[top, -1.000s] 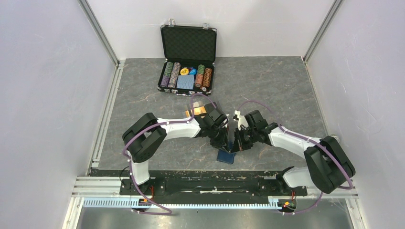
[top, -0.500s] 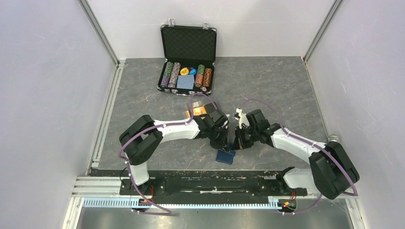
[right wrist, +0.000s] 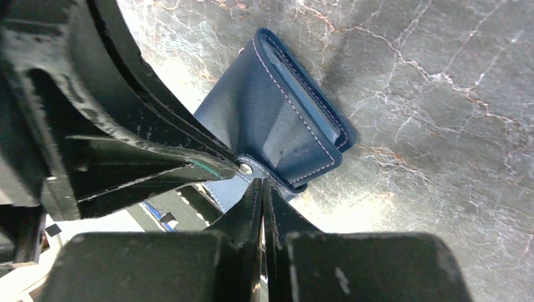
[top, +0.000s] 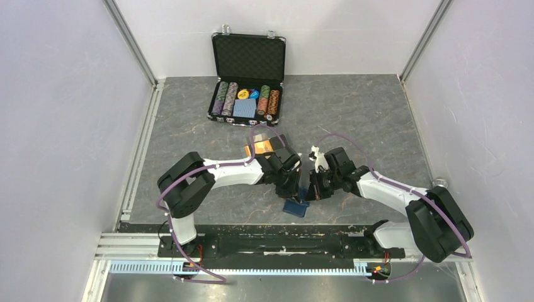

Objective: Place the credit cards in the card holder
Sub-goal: Close the card holder at the center of the board.

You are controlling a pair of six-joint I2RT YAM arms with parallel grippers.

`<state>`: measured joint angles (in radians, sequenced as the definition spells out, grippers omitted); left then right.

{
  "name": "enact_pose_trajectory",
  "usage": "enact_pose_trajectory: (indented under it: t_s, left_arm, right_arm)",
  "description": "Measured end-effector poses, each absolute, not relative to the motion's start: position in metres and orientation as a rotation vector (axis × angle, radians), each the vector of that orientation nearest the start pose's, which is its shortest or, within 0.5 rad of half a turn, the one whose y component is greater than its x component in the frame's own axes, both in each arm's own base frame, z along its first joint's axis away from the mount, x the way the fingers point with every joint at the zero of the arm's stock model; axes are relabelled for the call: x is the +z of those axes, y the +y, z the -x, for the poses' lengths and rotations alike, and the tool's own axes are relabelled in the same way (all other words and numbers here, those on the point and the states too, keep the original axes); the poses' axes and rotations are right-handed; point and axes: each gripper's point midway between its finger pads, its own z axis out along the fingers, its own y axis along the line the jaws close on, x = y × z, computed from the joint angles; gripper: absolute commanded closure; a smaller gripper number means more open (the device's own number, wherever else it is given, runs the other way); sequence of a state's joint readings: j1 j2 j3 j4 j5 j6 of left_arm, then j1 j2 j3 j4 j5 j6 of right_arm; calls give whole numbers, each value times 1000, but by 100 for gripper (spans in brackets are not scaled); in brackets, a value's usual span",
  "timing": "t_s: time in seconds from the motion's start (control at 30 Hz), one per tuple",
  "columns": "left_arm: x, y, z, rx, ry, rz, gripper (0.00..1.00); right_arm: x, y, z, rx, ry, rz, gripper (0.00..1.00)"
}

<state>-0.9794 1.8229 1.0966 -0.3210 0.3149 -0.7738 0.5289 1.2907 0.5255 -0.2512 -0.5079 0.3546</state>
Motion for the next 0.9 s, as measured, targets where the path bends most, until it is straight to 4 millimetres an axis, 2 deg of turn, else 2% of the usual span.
enact_pose_trajectory:
  t_s: [0.17, 0.63, 0.9]
  left_arm:
    - [33, -375, -152, -891, 2896, -398, 98]
    - [26, -371, -153, -891, 2921, -369, 98]
    - [24, -368, -154, -968, 2961, -328, 98]
  right_arm:
    - [35, 216, -166, 988, 2648, 437, 100]
    - [23, 220, -166, 999, 2689, 435, 100]
    - [20, 221, -166, 988, 2743, 417, 100]
